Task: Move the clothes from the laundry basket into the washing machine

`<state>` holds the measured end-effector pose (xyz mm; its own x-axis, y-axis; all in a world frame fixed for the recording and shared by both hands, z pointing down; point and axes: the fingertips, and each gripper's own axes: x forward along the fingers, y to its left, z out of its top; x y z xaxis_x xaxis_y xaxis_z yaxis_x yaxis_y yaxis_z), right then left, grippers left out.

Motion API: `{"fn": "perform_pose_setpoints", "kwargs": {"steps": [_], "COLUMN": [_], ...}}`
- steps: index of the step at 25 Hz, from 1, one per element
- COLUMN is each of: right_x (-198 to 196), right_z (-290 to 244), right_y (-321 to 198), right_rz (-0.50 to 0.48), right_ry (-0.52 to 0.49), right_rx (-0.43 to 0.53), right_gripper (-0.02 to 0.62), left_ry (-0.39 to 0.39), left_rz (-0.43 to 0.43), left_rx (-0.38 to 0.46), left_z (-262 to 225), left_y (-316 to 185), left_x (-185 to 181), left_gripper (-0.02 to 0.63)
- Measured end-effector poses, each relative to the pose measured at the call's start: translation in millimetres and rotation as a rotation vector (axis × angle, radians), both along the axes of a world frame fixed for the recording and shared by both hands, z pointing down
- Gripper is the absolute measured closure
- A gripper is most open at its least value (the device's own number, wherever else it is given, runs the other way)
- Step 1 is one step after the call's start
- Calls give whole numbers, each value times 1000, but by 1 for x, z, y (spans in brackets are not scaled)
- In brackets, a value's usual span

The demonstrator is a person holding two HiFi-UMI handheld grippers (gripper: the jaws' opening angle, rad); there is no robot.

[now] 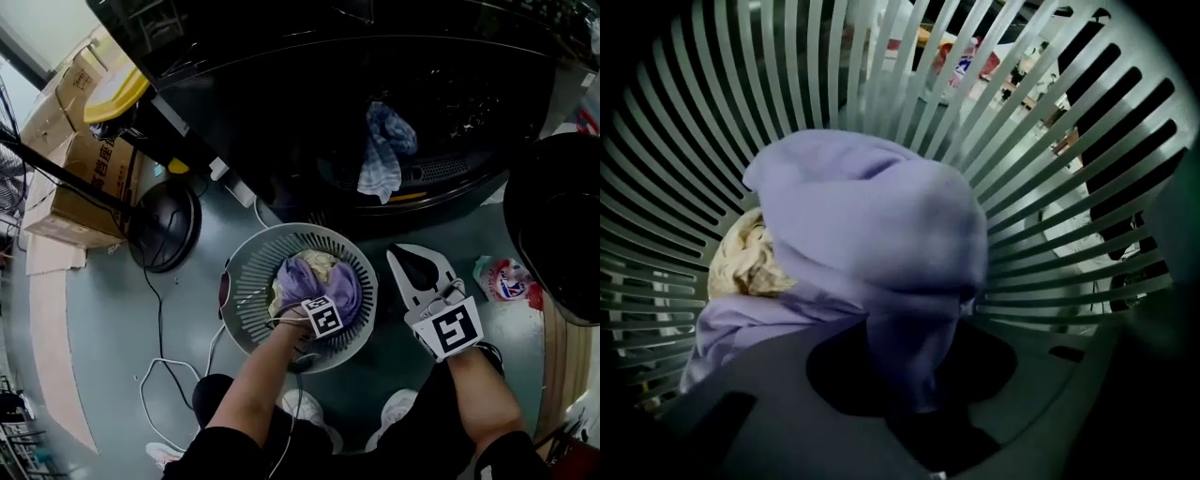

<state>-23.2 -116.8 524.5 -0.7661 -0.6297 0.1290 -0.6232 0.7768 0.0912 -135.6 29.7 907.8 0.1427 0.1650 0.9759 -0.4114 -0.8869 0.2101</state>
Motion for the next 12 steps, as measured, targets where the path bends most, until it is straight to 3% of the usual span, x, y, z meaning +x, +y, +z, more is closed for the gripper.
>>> {"fn": "perform_pose_setpoints", "kwargs": {"steps": [5,12], "right_x": [-6,-4], "right_z": [-9,-17], "right_y": [-2,-7], "right_rz": [-13,-7], "right_ry": [-26,-42], "right_rx": [14,26], "right_gripper": [589,589], "left_ry": [59,182], "left_rz": [-17,-113], "left_rx": [66,391], "left_z": [-38,-146], "left_y": [-12,-59], "left_x": [3,-3], "left_gripper": [488,491]}}
